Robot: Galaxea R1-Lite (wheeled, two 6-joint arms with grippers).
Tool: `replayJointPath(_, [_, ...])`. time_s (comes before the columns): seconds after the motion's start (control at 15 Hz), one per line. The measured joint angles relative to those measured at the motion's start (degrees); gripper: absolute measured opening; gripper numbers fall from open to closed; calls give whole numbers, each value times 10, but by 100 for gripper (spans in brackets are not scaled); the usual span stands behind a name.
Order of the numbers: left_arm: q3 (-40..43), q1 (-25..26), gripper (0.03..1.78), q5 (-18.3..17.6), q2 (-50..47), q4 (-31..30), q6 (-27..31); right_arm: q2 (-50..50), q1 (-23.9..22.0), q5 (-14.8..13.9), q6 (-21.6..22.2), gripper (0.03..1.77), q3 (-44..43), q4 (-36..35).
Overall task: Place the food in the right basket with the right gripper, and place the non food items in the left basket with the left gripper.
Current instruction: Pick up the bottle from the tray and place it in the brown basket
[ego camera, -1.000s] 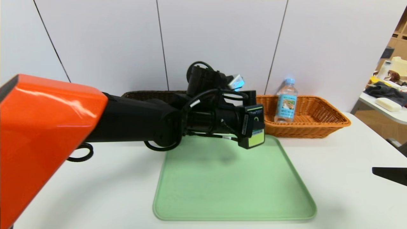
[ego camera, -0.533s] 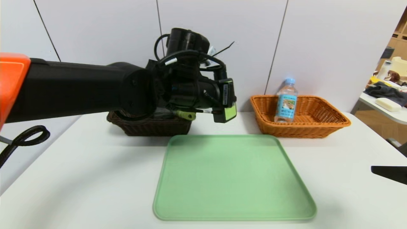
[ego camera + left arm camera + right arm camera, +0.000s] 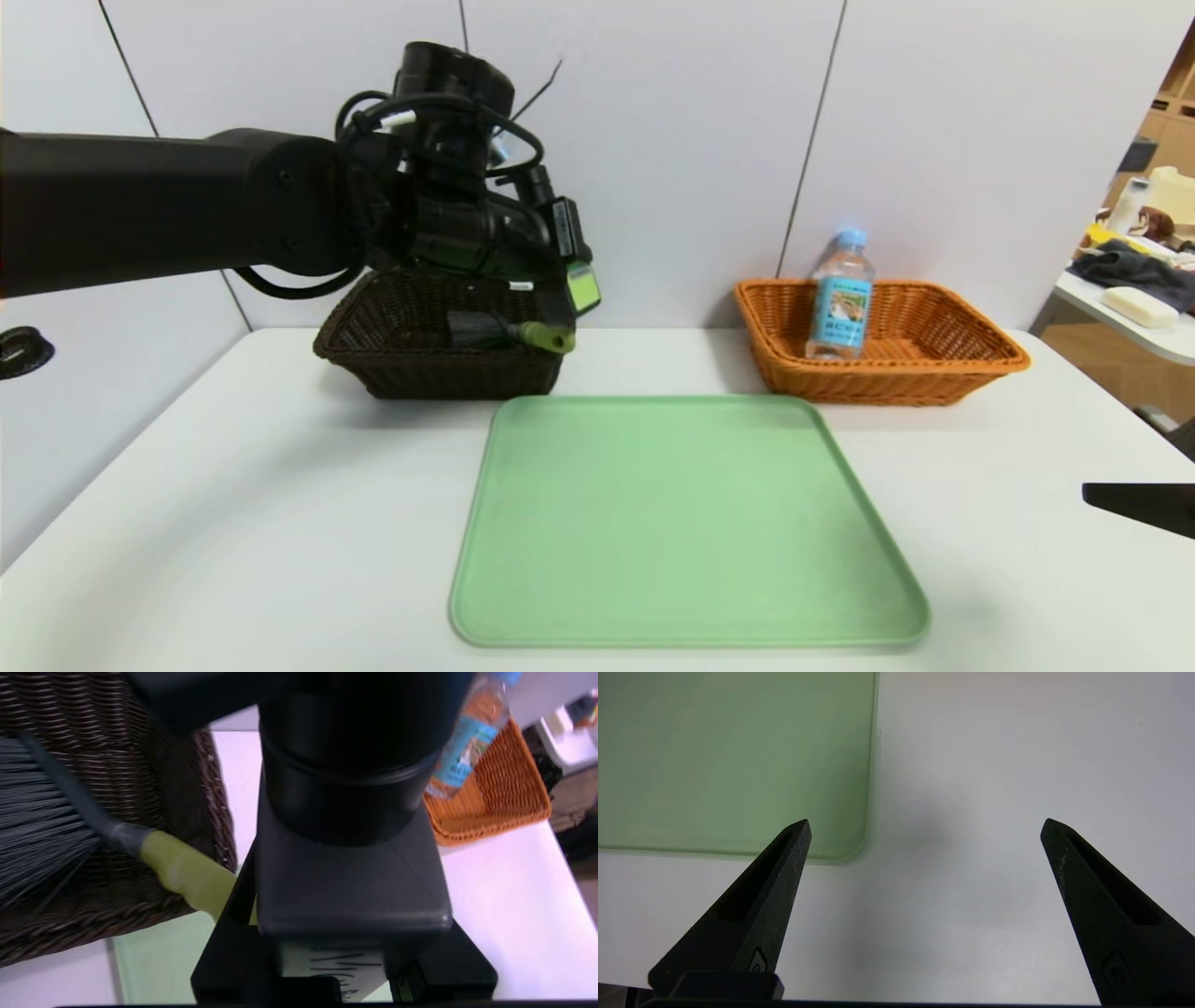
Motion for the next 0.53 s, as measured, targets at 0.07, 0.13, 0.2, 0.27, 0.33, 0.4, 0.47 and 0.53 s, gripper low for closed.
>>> replayJointPath(0.07, [0,10,61,2,-6,0,-19,2,0,1,0,170,0,0])
replayJointPath(0.13, [1,17,61,2,-11,0,-32,3,0,1,-1,170,0,-1])
replayJointPath(0.2, [2,25,61,2,-18,1,-38,4,0,1,-1,170,0,-1])
replayJointPath(0.27, [0,31,61,0,-23,1,-49,5,0,0,-1,170,0,-1])
replayJointPath(0.33, [-3,38,61,-1,-29,0,-68,5,0,1,-2,170,0,-1])
replayJointPath(0.4, [-4,44,61,1,-32,3,-86,6,0,1,-2,170,0,-1])
replayJointPath(0.47, [-4,51,61,3,-33,13,-101,6,0,1,-2,170,-1,-1])
replayJointPath(0.53, [-4,60,61,4,-33,24,-115,6,1,1,-2,170,-1,-1])
